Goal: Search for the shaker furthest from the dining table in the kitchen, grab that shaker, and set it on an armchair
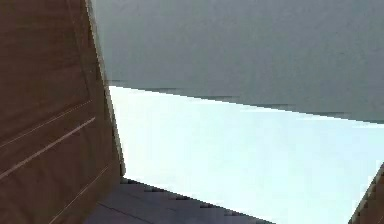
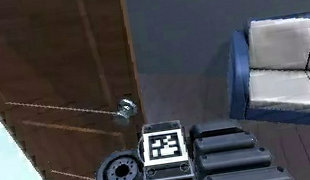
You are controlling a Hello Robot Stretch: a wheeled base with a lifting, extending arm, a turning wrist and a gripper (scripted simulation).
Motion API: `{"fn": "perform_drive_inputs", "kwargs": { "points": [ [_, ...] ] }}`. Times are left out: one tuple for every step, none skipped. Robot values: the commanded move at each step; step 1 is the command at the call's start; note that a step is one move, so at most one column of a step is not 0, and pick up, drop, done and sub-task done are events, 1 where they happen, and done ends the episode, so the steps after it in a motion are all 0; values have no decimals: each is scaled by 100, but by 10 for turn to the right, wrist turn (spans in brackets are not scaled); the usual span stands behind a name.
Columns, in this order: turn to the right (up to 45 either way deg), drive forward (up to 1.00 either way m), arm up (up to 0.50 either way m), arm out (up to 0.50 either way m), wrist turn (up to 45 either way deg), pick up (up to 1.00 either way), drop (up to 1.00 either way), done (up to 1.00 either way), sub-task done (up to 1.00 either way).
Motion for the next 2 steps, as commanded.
{"fn": "perform_drive_inputs", "kwargs": {
  "points": [
    [0, 100, 0, 0, 0, 0, 0, 0, 0],
    [30, 0, 0, 0, 0, 0, 0, 0, 0]
  ]
}}
